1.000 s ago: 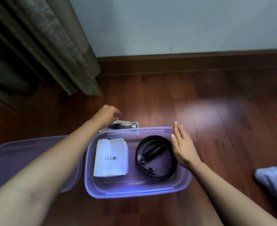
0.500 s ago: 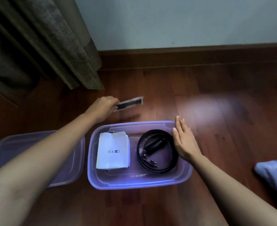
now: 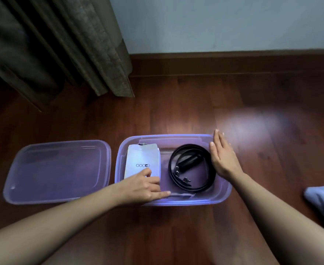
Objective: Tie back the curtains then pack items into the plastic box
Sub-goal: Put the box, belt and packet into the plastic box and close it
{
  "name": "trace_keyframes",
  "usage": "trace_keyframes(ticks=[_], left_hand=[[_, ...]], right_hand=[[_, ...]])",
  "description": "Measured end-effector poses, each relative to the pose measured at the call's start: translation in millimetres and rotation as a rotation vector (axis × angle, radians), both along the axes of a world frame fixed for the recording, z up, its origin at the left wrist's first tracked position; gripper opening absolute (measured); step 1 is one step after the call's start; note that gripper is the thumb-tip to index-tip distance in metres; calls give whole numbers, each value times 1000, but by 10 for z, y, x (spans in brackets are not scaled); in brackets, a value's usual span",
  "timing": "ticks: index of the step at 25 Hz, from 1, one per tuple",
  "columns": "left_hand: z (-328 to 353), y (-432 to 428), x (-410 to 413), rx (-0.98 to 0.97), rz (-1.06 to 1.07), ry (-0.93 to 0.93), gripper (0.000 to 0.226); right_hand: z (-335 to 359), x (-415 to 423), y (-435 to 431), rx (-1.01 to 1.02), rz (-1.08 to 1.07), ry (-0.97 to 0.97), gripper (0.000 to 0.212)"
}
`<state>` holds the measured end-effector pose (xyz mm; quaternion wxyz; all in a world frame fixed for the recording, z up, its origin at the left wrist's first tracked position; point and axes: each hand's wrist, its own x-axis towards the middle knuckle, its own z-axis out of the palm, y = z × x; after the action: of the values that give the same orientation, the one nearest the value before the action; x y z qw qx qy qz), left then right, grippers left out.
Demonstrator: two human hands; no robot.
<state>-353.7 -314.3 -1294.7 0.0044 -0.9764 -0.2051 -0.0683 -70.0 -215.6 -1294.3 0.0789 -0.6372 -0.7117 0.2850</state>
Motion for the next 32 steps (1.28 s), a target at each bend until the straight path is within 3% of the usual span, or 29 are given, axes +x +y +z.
trace_keyframes(ticks=[5,9,15,21,26,30,32], left_hand=[[48,18,111,97,50,97,32],[281,102,48,73,137,-31,34],[680,167,-1111,-135,830,-270,42],[541,-267,-2428,-324,1519,-281,40],[170,-662,-2998,-371,1729,-140,35],[-129,-769,-3118,-461,1868,18,53],[-205,-741,-3121,-542,1950,-16,63]], right_hand=[[26,-12,-22,17,19,-109,75],[282,-122,113,115,90,-212,84],[915,-1288,376,223,227,-150,67],[666,-3010,-529,51,272,108,69],[143,-3381,-1065,-142,273,-100,76],[-12,-3427,-1100,-232,237,-188,79],[-44,-3423,-1081,-281,201,-179,80]])
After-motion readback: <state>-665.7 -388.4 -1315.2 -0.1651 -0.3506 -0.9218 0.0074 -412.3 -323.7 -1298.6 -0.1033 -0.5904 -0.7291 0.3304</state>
